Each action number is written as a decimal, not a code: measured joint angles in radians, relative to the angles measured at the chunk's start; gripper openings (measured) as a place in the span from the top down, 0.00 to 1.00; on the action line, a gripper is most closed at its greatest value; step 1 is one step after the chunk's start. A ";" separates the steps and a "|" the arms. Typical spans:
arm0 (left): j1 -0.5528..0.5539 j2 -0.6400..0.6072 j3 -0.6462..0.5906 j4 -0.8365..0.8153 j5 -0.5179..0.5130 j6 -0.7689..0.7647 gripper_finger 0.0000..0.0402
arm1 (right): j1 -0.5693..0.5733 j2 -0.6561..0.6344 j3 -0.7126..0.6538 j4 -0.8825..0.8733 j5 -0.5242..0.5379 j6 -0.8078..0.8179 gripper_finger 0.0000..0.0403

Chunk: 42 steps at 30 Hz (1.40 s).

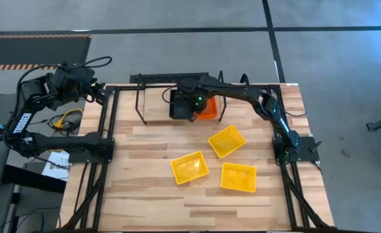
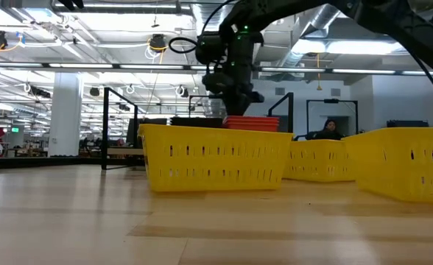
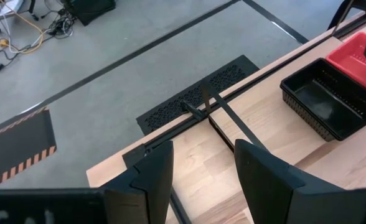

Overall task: Stack baskets on shelf by color
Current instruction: Adjust the orange bin, then put the bottom left yellow bin on the shelf

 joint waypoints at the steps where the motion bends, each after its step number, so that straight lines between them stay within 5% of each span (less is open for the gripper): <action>1: 0.000 0.000 0.000 0.000 0.000 -0.001 0.60 | -0.004 0.000 0.000 0.008 0.000 -0.001 0.98; 33: 0.000 0.000 0.000 0.000 0.001 -0.031 0.60 | -0.186 0.000 0.001 0.121 0.081 -0.171 0.98; 42: 0.000 0.000 0.000 -0.001 0.044 -0.081 0.60 | -0.089 -0.004 0.239 0.006 0.101 -0.238 0.98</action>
